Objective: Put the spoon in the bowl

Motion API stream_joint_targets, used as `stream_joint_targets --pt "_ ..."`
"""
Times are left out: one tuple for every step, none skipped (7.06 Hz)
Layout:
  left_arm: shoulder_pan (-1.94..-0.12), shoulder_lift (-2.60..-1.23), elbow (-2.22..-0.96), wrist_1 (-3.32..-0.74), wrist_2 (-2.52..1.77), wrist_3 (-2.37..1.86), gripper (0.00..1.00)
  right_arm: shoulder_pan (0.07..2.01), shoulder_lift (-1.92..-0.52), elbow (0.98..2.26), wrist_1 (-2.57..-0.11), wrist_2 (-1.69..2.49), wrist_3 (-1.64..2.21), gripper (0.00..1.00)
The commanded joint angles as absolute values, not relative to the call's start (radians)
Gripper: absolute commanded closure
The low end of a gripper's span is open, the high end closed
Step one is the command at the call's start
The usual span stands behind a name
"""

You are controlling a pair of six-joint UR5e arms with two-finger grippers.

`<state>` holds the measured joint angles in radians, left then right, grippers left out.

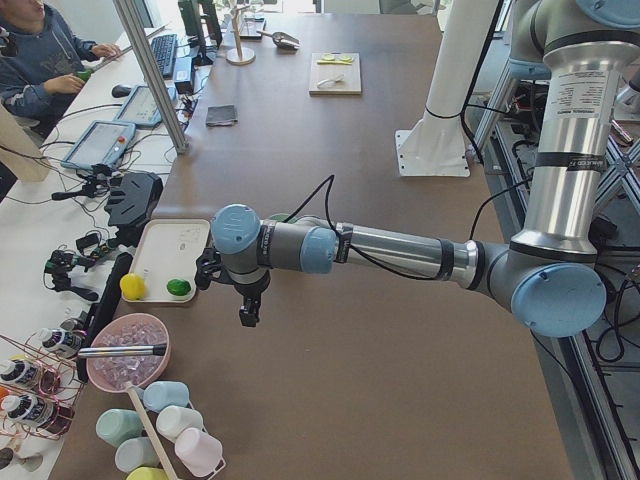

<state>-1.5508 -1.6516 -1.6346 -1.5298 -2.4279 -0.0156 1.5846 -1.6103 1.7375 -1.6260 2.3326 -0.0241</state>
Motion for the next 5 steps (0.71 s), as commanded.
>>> stream_joint_targets --pt "-1.548 -1.651 -1.629 -1.552 -2.419 -0.012 0.03 1.585 -1.611 1.736 -1.626 2.338 -0.02 0.0" --pt "-1.548 -1.644 -1.629 -1.561 -2.427 -0.012 0.03 1.583 -1.608 1.729 -1.626 2.336 -0.021 0.0" --pt "-1.548 -1.644 -1.631 -1.563 -2.427 -0.014 0.02 1.583 -1.605 1.727 -1.626 2.339 -0.02 0.0" --pt "-1.546 -1.641 -1.617 -1.565 -2.421 -0.012 0.02 1.583 -1.608 1.73 -1.626 2.341 -0.02 0.0" --pt "-1.546 -1.641 -1.621 -1.565 -2.419 -0.012 0.02 1.583 -1.608 1.73 -1.626 2.341 -0.021 0.0"
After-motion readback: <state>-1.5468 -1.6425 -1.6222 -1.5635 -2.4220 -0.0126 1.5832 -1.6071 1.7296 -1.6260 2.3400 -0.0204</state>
